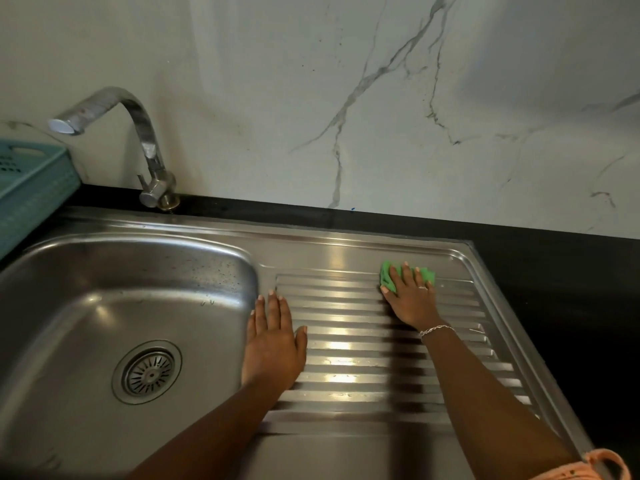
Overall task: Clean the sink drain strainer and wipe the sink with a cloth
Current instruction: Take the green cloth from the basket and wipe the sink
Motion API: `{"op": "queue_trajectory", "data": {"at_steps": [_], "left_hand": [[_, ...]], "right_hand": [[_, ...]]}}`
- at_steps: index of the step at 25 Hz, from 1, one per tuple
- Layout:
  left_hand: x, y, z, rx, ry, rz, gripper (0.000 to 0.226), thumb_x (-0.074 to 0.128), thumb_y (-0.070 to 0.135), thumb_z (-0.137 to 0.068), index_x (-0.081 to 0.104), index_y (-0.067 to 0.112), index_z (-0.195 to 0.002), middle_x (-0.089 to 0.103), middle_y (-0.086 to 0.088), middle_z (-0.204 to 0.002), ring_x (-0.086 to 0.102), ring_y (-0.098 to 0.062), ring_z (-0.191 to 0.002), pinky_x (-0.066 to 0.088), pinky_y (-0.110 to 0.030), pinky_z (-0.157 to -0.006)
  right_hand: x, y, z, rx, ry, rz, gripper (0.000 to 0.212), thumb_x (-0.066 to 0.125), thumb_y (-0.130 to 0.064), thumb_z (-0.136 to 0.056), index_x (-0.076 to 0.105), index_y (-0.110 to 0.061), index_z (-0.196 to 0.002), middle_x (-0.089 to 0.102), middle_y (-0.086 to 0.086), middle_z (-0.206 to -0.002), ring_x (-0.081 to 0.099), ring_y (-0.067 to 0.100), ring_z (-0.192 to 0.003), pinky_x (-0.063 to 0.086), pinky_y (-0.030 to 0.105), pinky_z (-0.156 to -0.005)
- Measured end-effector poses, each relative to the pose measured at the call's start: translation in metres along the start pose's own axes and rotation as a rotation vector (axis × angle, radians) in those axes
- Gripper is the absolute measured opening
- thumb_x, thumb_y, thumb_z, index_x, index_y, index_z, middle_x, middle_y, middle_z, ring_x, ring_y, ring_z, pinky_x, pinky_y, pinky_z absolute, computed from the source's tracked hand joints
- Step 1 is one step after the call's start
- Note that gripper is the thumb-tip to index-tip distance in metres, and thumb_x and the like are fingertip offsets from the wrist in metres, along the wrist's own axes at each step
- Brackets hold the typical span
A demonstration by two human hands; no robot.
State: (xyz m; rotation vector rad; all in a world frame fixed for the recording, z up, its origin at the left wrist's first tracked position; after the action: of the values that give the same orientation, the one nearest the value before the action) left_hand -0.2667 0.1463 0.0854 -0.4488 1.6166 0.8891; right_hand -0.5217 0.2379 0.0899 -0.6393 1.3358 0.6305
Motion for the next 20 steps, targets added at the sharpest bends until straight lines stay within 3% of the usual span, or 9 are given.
{"op": "queue_trajectory", "data": {"at_steps": [3,8,11,14,16,20], "left_hand": [[-0.002,0.001,0.001,0.001,0.000,0.028,0.065,0.015,0.044,-0.096,-0.005,0.006,-0.146,-0.007,-0.016,-0.157,-0.007,-0.030,-0.145,-0.004,-0.037,-0.118],[-0.006,0.004,0.002,0.054,0.055,0.174,0.064,0.023,0.043,-0.096,0.010,0.007,-0.147,0.008,-0.014,-0.157,0.005,-0.023,-0.146,-0.003,-0.029,-0.117],[-0.009,0.003,0.001,0.061,0.069,0.202,0.062,0.030,0.039,-0.095,0.017,0.006,-0.146,0.017,-0.018,-0.155,0.012,-0.026,-0.146,-0.001,-0.034,-0.118],[-0.015,0.008,0.002,0.090,0.100,0.157,0.059,0.041,0.033,-0.093,0.029,0.001,-0.141,0.031,-0.024,-0.148,0.025,-0.034,-0.141,0.011,-0.045,-0.116],[-0.014,0.009,0.002,0.091,0.060,0.147,0.060,0.036,0.031,-0.094,0.021,0.000,-0.144,0.023,-0.024,-0.151,0.016,-0.035,-0.143,0.006,-0.046,-0.117],[-0.009,0.004,0.003,0.084,0.016,0.117,0.060,0.022,0.035,-0.098,0.002,0.005,-0.147,0.003,-0.018,-0.157,-0.003,-0.027,-0.146,-0.008,-0.035,-0.118]], "right_hand": [[0.006,-0.068,0.004,-0.145,-0.033,-0.026,0.059,0.028,-0.046,-0.098,0.006,-0.025,-0.149,0.001,0.007,-0.160,0.000,0.031,-0.147,0.002,0.048,-0.118],[0.013,-0.185,0.006,-0.370,-0.126,-0.068,0.058,0.027,-0.045,-0.098,0.005,-0.027,-0.149,-0.004,0.004,-0.160,-0.008,0.027,-0.147,-0.004,0.046,-0.118],[0.017,-0.217,0.001,-0.444,-0.185,-0.076,0.056,0.026,-0.042,-0.099,0.005,-0.027,-0.149,-0.007,0.003,-0.160,-0.011,0.026,-0.147,-0.005,0.046,-0.118],[0.019,-0.233,-0.005,-0.523,-0.255,-0.024,0.058,0.027,-0.044,-0.099,0.003,-0.027,-0.149,-0.010,0.004,-0.160,-0.014,0.027,-0.146,-0.006,0.047,-0.118],[0.018,-0.244,-0.009,-0.570,-0.263,0.017,0.059,0.028,-0.045,-0.098,0.003,-0.027,-0.149,-0.010,0.004,-0.159,-0.014,0.028,-0.146,-0.006,0.048,-0.118],[0.017,-0.249,-0.013,-0.591,-0.225,-0.022,0.057,0.030,-0.042,-0.099,0.006,-0.027,-0.149,-0.007,0.002,-0.160,-0.011,0.025,-0.147,-0.004,0.046,-0.119]]}}
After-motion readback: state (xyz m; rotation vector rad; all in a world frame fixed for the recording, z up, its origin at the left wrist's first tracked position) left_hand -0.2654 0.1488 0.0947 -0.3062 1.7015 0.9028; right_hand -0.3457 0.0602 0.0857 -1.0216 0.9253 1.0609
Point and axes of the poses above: each hand's wrist, its own z-axis away from the middle knuckle, its own x-axis out of the palm, y = z × x, the point moved 7 cm from there along -z, towards the middle knuckle
